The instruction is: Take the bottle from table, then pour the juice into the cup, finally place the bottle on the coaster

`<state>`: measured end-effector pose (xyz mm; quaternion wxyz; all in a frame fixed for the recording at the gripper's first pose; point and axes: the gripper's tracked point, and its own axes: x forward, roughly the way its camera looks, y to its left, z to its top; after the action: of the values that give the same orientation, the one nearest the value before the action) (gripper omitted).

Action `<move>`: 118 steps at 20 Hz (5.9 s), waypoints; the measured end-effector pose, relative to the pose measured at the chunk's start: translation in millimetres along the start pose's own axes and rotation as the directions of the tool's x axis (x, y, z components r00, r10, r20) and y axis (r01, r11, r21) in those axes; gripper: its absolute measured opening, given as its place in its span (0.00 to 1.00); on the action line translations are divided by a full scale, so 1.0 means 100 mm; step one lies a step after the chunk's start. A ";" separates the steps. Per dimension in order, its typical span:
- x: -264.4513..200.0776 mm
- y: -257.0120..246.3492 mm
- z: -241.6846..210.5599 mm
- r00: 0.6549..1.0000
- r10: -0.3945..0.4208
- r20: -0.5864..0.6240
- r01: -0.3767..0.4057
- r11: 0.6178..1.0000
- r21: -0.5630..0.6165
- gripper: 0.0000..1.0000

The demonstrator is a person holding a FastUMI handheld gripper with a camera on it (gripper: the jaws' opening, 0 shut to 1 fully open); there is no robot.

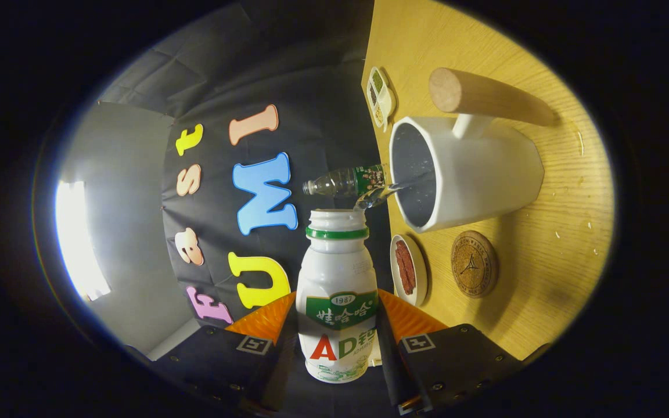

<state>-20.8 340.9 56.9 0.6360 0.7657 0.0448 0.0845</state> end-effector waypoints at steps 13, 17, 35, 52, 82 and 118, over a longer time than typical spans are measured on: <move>0.04 0.02 -0.02 1.000 0.024 0.006 -0.024 0.998 0.053 0.66; 0.05 0.03 -0.03 0.999 0.038 0.007 -0.038 0.995 0.087 0.66; 0.07 0.10 -0.03 0.996 0.073 0.055 -0.083 0.975 0.207 0.66; 0.16 0.37 -0.02 0.983 0.160 0.084 -0.178 0.942 0.286 0.66; 0.16 -0.12 0.19 0.993 0.047 0.110 -0.071 0.973 0.221 0.66; 0.36 -0.24 -0.27 0.995 -0.087 0.048 0.089 0.552 -0.829 0.67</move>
<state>10.1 377.7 40.4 0.9249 0.3729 0.0375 0.0632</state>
